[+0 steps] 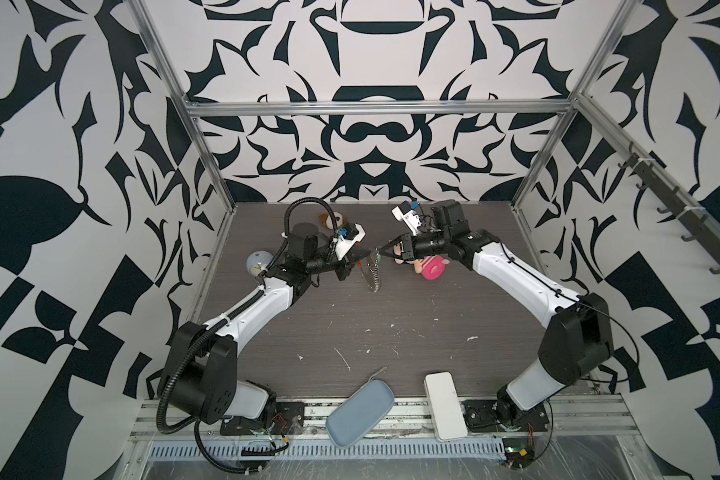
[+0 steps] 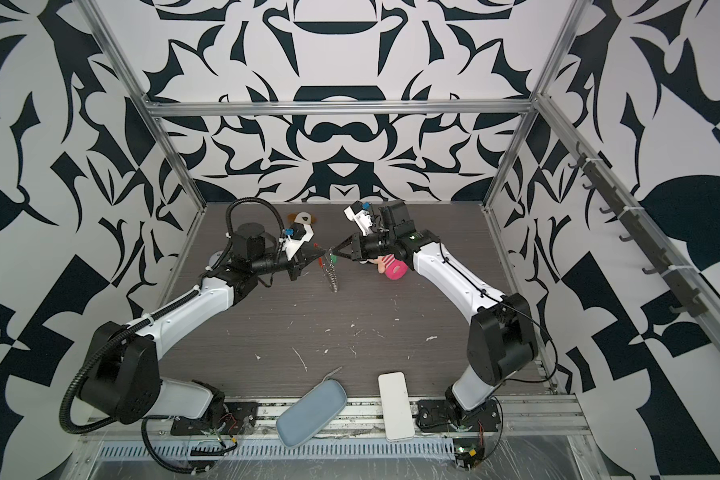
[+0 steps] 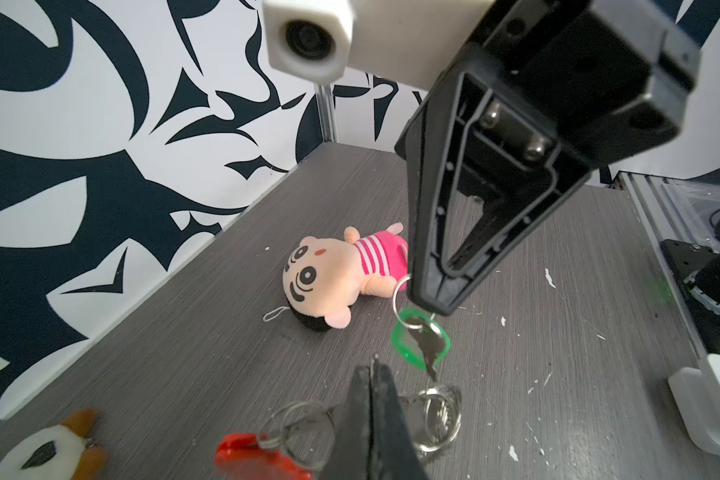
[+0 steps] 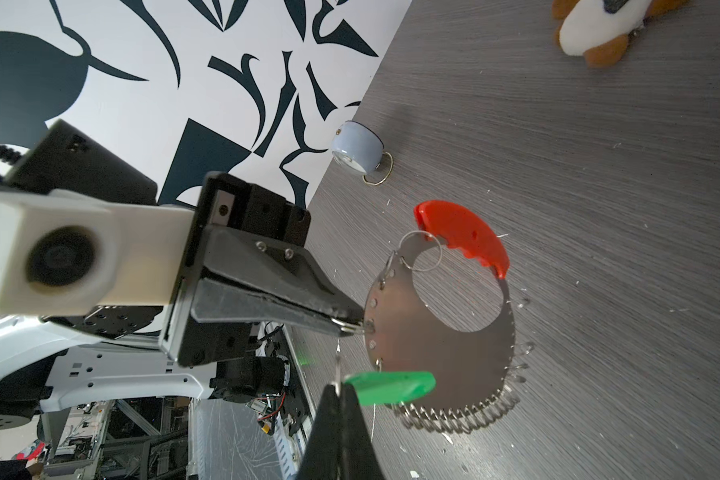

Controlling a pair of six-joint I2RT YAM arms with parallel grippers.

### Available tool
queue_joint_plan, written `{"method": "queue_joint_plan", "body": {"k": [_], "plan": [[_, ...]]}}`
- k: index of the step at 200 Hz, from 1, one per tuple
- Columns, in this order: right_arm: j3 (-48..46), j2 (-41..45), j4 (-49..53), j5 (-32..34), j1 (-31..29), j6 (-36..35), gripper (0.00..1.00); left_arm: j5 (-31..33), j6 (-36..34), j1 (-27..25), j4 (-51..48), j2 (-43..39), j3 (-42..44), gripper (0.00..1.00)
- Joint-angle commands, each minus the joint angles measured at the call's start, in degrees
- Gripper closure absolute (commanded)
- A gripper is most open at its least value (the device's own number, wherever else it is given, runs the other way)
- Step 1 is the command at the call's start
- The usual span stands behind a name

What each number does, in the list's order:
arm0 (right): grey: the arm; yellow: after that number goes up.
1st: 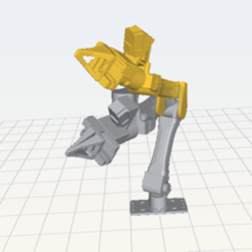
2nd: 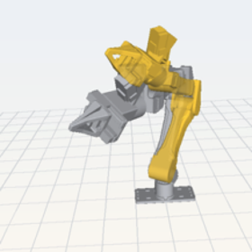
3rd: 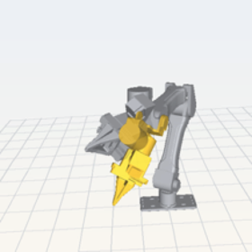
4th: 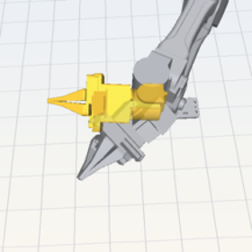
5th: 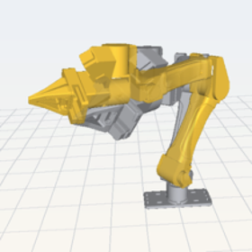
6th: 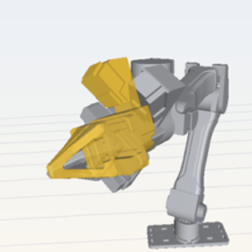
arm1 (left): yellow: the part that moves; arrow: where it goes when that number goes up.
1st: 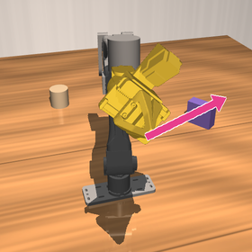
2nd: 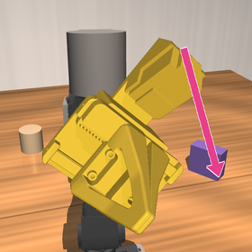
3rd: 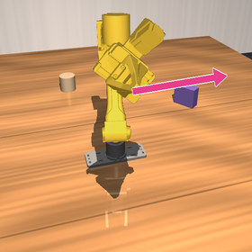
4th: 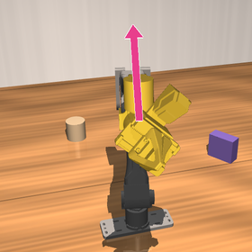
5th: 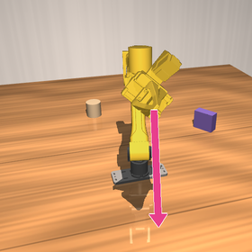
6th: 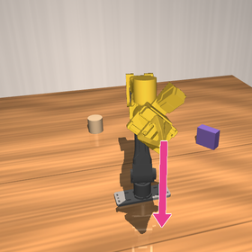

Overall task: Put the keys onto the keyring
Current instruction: 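Carry the green tag with the right gripper to the keyring in the left gripper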

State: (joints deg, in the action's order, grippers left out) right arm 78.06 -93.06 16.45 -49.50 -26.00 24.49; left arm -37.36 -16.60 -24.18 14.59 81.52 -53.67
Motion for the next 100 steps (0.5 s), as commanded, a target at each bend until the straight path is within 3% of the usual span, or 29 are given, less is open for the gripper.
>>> {"method": "queue_joint_plan", "body": {"k": [1, 100], "plan": [[2.99, 0.05, -0.67, -0.60, -0.54, 0.10, 1.00, -1.81, 0.69, -0.04, 2.44, 0.11, -2.37, 1.00], [4.03, 0.74, -3.79, -0.30, -1.60, 1.62, 1.00, -2.63, 0.83, -0.07, 1.18, 0.15, -2.55, 1.00]]}}
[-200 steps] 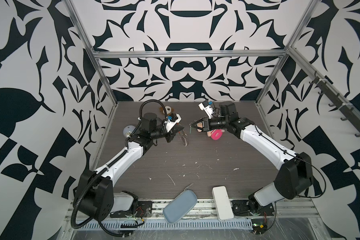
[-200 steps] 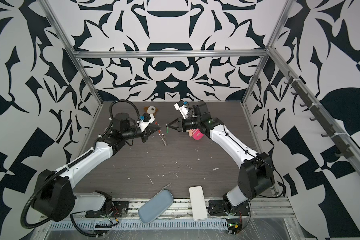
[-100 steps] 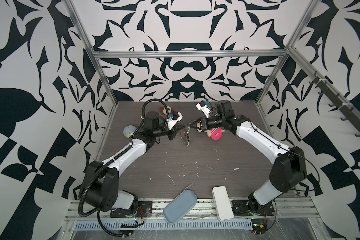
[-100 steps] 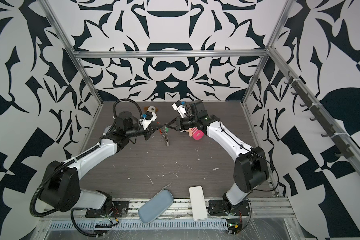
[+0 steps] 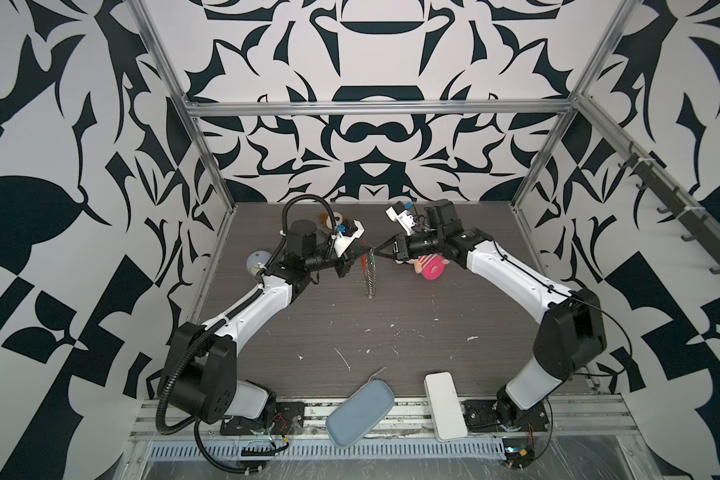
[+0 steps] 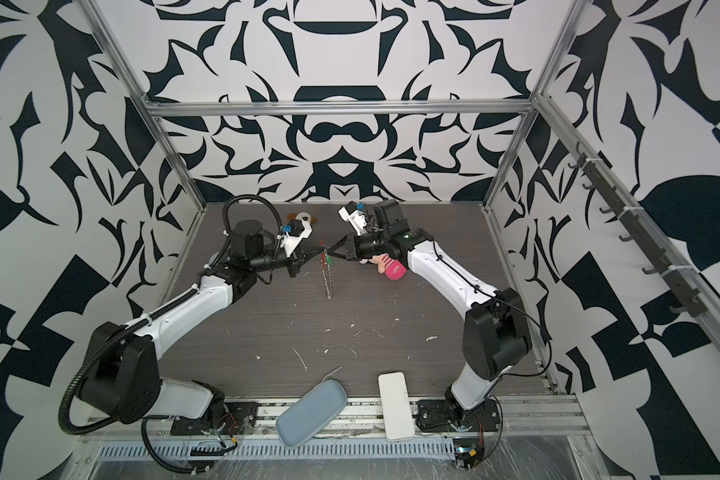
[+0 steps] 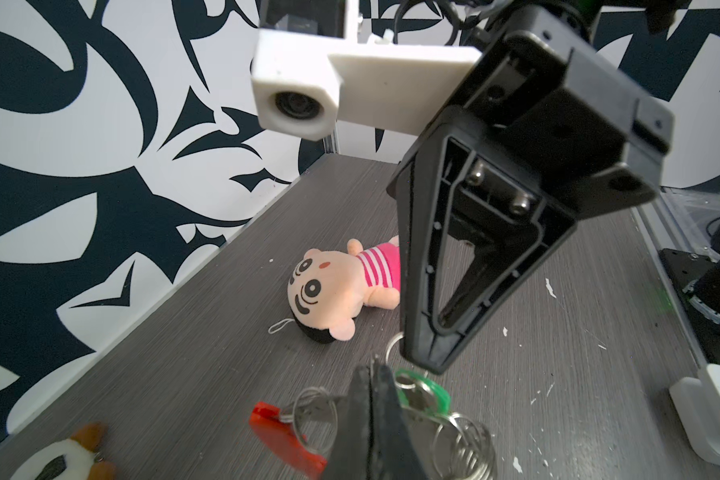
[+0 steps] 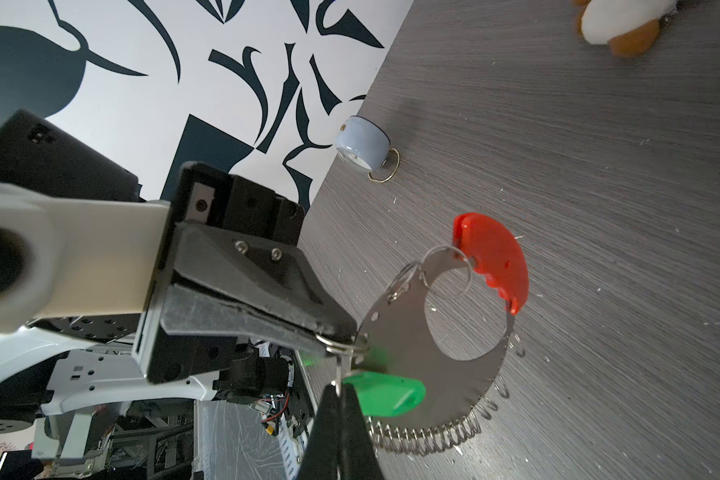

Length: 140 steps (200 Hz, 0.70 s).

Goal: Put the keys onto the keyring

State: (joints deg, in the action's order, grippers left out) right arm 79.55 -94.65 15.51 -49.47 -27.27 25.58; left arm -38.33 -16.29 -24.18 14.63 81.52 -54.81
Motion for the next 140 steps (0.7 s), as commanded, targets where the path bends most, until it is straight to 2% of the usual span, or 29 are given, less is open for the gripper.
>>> {"method": "queue_joint_plan", "body": {"k": [1, 140], "plan": [[2.59, 2.35, -2.85, -0.30, -0.33, 0.48, 1.00, -1.66, 0.55, -0.07, 1.12, 0.14, -1.43, 1.00], [3.60, 1.27, -4.31, -0.69, -0.69, 1.53, 1.00, -1.94, 0.99, -0.07, 0.79, 0.11, -1.43, 1.00]]}}
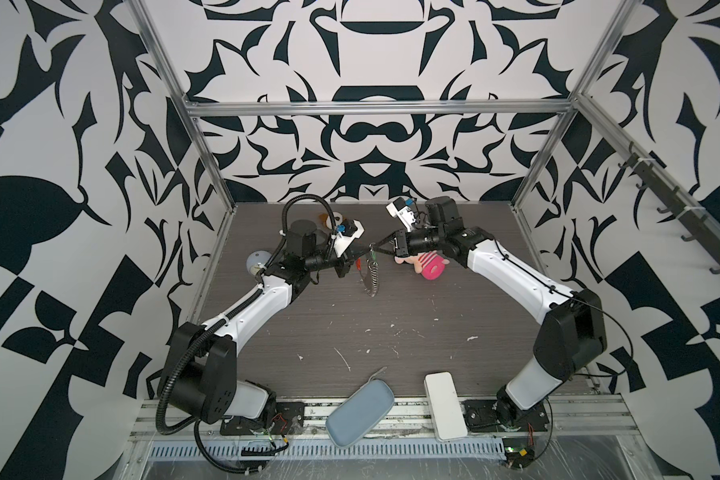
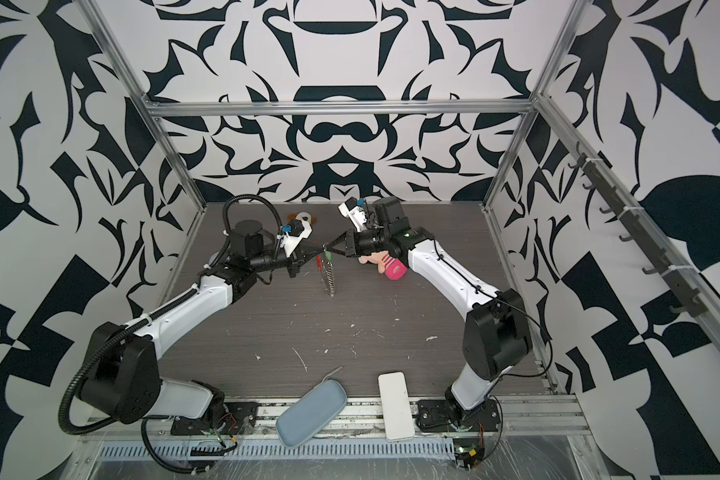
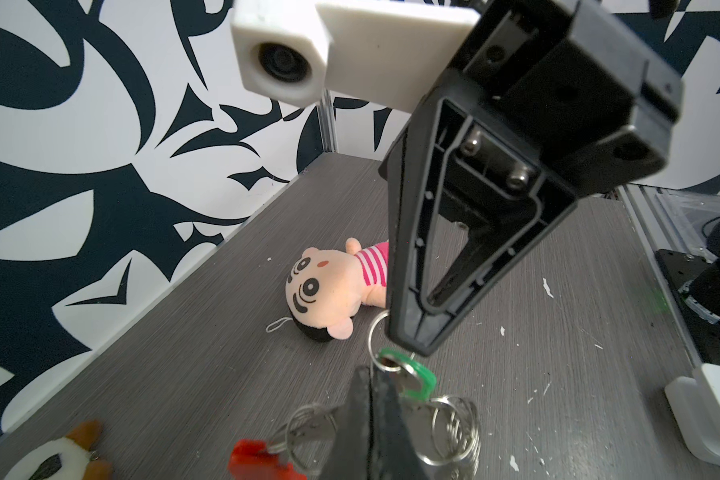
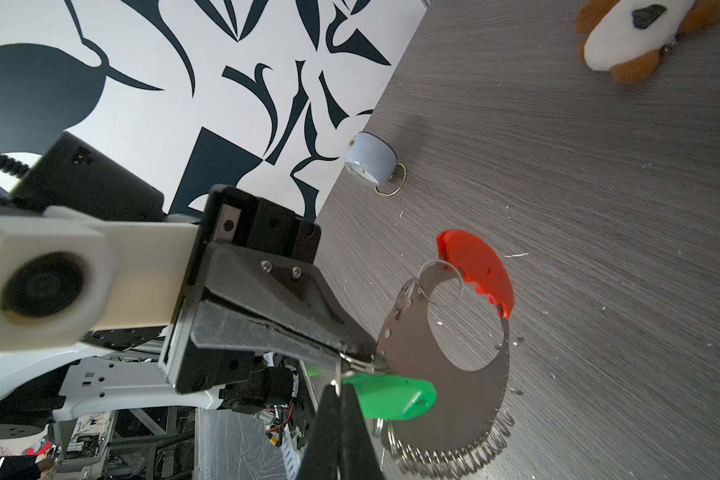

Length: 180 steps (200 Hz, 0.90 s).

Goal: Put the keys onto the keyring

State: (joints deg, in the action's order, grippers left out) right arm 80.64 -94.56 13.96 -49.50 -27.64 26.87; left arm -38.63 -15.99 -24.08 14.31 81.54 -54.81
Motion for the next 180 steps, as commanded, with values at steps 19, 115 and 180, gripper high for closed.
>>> {"method": "queue_joint_plan", "body": {"k": [19, 115, 180], "plan": [[2.37, 0.66, -3.89, -0.69, -0.40, 0.96, 1.00, -1.86, 0.96, -0.14, 1.28, -0.10, -1.31, 1.00], [-1.15, -0.12, -3.58, 1.07, 0.60, 1.87, 1.00, -1.38, 2.01, -0.15, 2.75, -1.84, -0.84, 1.00], [-5.77, 2.19, -3.84, 0.95, 2.32, 1.88, 1.00, -0.83, 3.73, -0.15, 4.83, -2.96, -0.87, 1.00]]}}
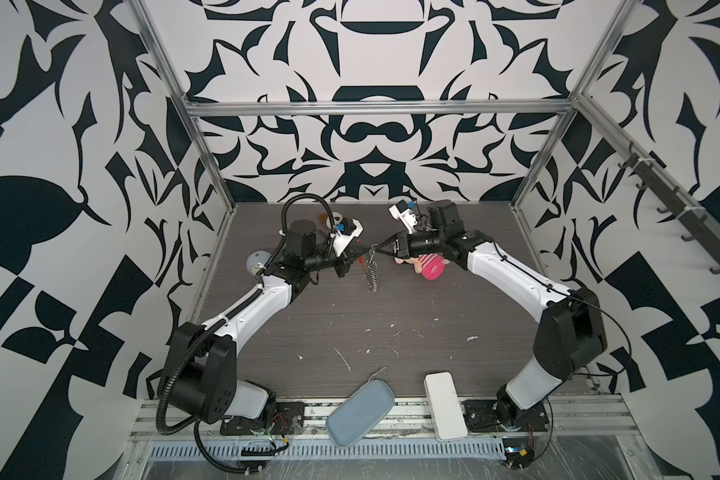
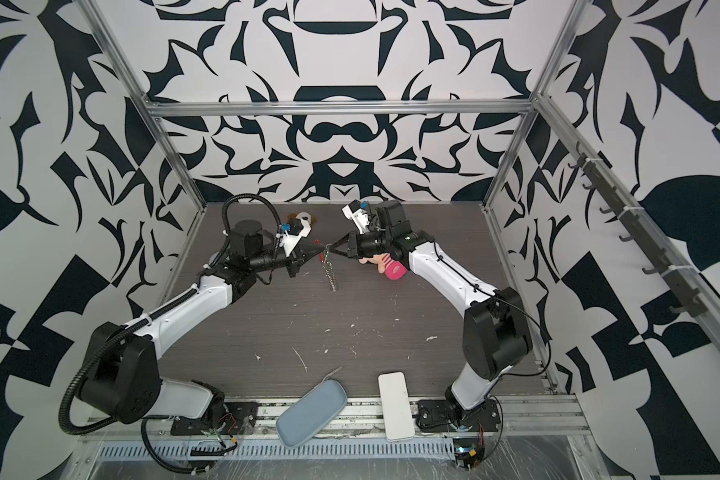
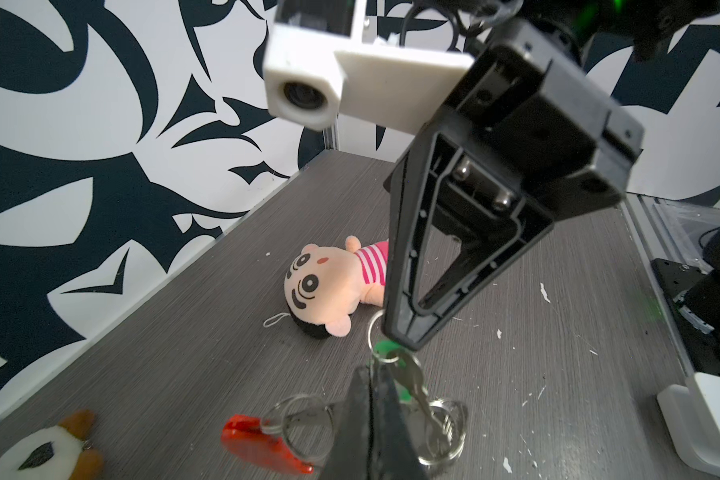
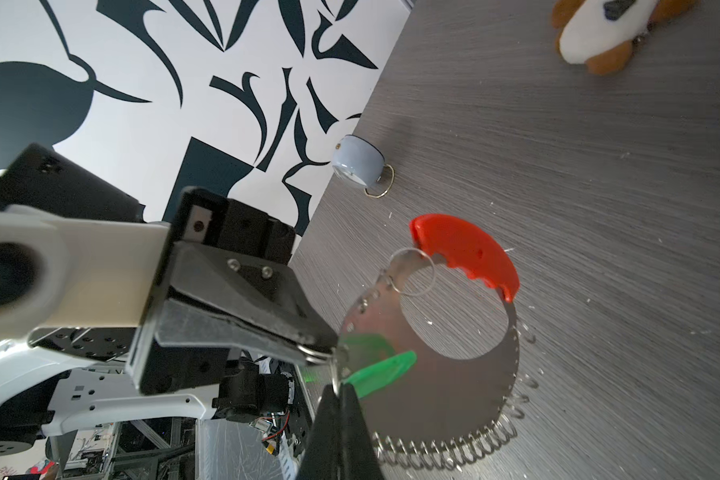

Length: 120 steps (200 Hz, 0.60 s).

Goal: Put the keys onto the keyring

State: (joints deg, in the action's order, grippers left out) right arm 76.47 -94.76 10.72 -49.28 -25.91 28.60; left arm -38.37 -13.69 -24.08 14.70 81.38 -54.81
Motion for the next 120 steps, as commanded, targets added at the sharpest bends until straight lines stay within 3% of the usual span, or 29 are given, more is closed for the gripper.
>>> {"method": "queue_joint_plan", "body": {"k": [1, 48, 120], "plan": [[-1.59, 2.38, -0.60, 0.74, 0.60, 0.15, 1.00, -1.14, 1.50, -0.17, 4.50, -2.85, -0.85, 1.00], [-1.20, 2.24, -0.87, -0.19, 0.86, 0.40, 1.00, -2.29, 5.09, -0.13, 8.58, -3.07, -0.14, 1.00], [1.38, 2.52, 0.28, -2.76, 1.36, 0.51, 0.99, -4.29, 23.62, -0.14, 31.41, 0.32, 2.22, 1.00]]}}
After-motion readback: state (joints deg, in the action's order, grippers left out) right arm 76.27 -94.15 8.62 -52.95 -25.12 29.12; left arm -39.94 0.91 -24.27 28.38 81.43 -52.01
